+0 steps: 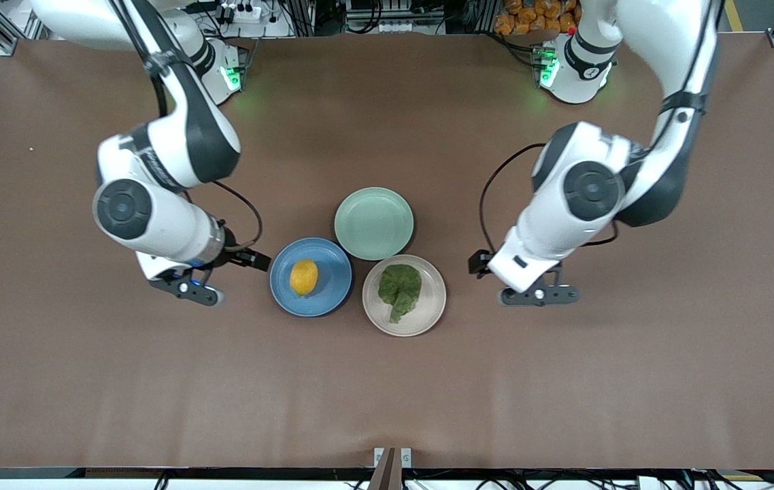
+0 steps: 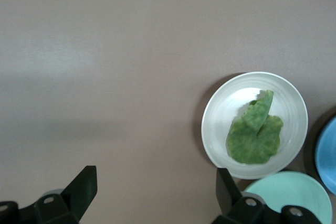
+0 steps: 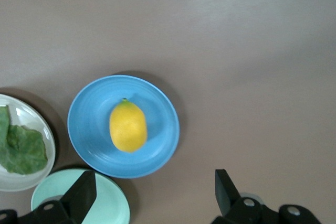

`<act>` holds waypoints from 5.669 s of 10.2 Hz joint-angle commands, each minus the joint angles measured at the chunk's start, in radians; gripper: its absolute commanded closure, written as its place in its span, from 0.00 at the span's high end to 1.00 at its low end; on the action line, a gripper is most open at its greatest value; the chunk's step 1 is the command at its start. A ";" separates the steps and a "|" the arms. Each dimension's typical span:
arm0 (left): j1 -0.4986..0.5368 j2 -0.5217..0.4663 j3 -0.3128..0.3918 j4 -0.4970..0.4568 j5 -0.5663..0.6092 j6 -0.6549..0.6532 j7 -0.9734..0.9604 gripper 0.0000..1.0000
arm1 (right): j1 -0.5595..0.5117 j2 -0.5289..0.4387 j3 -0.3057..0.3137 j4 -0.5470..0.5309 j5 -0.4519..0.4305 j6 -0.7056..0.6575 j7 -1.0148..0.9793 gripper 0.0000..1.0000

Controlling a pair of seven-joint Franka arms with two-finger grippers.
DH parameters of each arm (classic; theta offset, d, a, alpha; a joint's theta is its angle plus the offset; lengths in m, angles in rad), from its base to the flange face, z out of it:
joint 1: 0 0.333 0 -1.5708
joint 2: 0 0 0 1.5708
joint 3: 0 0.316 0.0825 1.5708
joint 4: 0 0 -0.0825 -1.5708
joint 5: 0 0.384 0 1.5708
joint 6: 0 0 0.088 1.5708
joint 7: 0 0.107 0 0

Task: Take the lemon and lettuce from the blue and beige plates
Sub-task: 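Move the right gripper to the lemon while the left gripper reaches the lettuce, then lower both grippers and close them on the lemon and lettuce, then lift the lemon with the right gripper while the left gripper lifts lettuce, then carry the lemon away from the plates while the left gripper carries lettuce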

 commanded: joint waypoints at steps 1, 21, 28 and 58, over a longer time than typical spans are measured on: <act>-0.054 0.078 0.012 0.029 0.048 0.106 -0.117 1.00 | 0.014 0.045 0.007 -0.046 0.010 0.121 0.035 1.00; -0.374 0.407 0.194 0.069 0.054 0.573 -0.295 1.00 | 0.106 0.225 0.007 -0.158 -0.052 0.453 0.075 0.20; -0.368 0.404 0.191 0.067 0.045 0.573 -0.381 0.00 | 0.006 0.064 0.007 -0.152 -0.009 0.232 -0.101 0.00; 0.176 0.163 0.180 0.024 -0.068 0.010 0.328 0.99 | -0.251 0.018 -0.167 -0.457 -0.038 0.478 -0.861 1.00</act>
